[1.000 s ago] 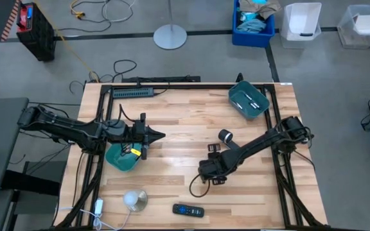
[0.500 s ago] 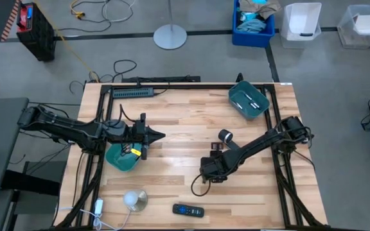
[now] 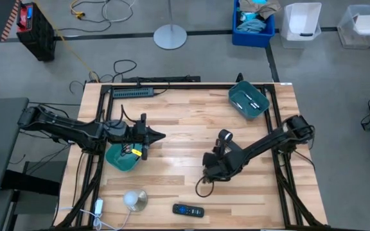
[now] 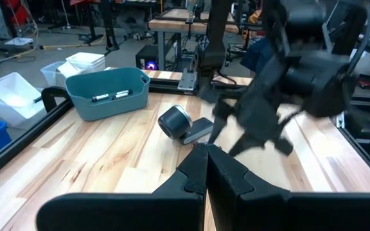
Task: Sort batteries
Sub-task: Put the black battery into the green bin
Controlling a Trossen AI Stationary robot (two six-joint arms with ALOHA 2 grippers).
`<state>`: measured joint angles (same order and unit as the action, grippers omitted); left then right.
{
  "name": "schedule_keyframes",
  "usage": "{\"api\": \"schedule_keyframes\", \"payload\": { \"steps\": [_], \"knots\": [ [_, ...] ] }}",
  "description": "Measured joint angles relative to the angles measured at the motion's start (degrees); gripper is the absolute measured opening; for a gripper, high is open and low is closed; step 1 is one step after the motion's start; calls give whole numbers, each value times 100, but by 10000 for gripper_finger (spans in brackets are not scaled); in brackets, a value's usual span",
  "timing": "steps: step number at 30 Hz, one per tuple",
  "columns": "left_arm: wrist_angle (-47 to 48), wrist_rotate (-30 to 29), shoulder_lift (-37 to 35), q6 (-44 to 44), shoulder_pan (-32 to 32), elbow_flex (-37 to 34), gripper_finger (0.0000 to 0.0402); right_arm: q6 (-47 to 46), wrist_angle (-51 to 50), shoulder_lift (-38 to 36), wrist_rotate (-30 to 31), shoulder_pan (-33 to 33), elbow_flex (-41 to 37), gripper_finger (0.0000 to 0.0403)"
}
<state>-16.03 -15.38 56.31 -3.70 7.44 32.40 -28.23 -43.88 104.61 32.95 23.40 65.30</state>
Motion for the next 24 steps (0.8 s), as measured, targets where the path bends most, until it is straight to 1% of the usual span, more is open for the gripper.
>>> {"api": "schedule_keyframes", "payload": {
  "steps": [3,5,8,13,16,24],
  "knots": [
    [40,0,3,2,0,0,0,-396,-192,-282,183,135,-37,197],
    [41,-2,2,0,0,1,0,-593,-179,-498,273,241,-202,197],
    [41,-2,2,2,0,1,0,-926,99,-830,332,382,-602,197],
    [36,-2,2,2,0,0,0,-1742,461,-1265,338,542,-1415,197],
    [19,0,2,2,0,2,0,-2058,797,-1406,340,582,-1764,197],
    [2,-2,2,3,-2,2,0,-2488,1053,-1435,340,570,-2240,197]
  ]
}}
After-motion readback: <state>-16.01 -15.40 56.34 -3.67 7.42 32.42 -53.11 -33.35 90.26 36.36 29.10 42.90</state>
